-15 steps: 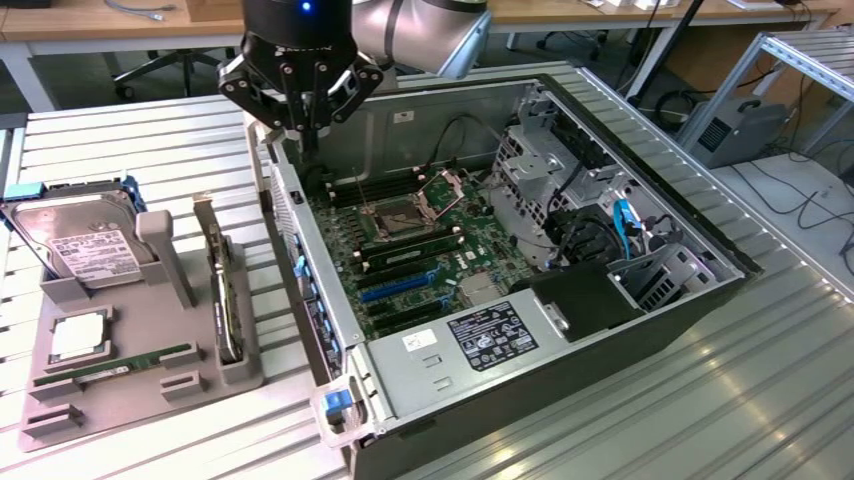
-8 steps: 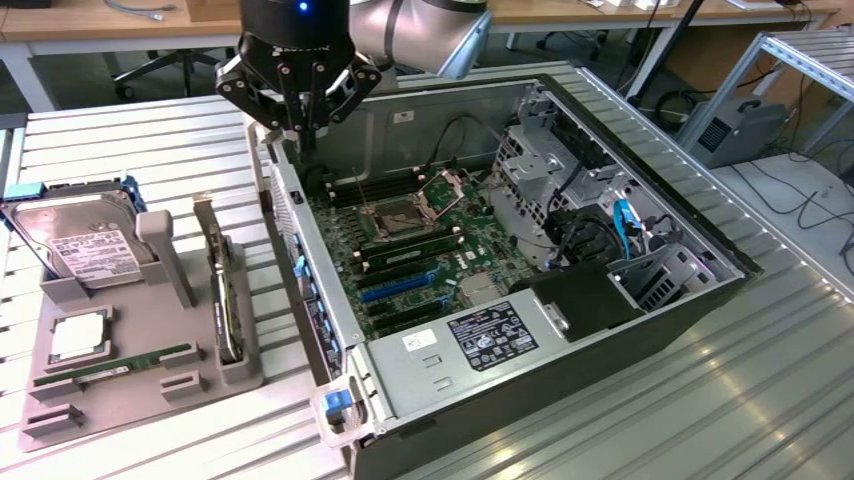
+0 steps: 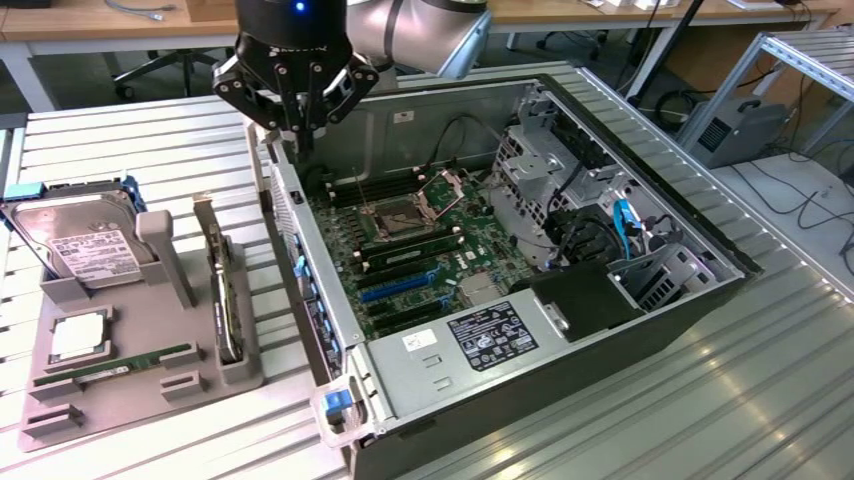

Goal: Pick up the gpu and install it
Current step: 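Reach for the gpu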

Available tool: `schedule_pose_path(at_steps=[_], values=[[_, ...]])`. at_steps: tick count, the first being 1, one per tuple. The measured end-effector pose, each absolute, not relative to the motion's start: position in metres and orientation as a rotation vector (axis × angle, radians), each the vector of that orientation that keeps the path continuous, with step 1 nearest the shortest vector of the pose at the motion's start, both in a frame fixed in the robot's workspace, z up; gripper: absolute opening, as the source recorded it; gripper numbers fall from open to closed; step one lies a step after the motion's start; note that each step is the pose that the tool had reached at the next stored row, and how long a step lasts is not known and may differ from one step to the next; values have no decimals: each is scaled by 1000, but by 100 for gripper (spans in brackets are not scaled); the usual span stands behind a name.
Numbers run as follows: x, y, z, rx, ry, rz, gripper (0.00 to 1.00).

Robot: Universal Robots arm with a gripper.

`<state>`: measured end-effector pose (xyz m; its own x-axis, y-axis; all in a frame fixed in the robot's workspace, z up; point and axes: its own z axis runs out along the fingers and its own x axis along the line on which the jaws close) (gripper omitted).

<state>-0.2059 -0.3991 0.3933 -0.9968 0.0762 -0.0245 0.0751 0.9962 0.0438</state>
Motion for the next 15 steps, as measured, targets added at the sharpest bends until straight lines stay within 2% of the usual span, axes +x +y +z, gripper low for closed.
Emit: schedule_pose_path(at_steps=[15], values=[[-210, -400, 393, 118, 3112, 66, 11]])
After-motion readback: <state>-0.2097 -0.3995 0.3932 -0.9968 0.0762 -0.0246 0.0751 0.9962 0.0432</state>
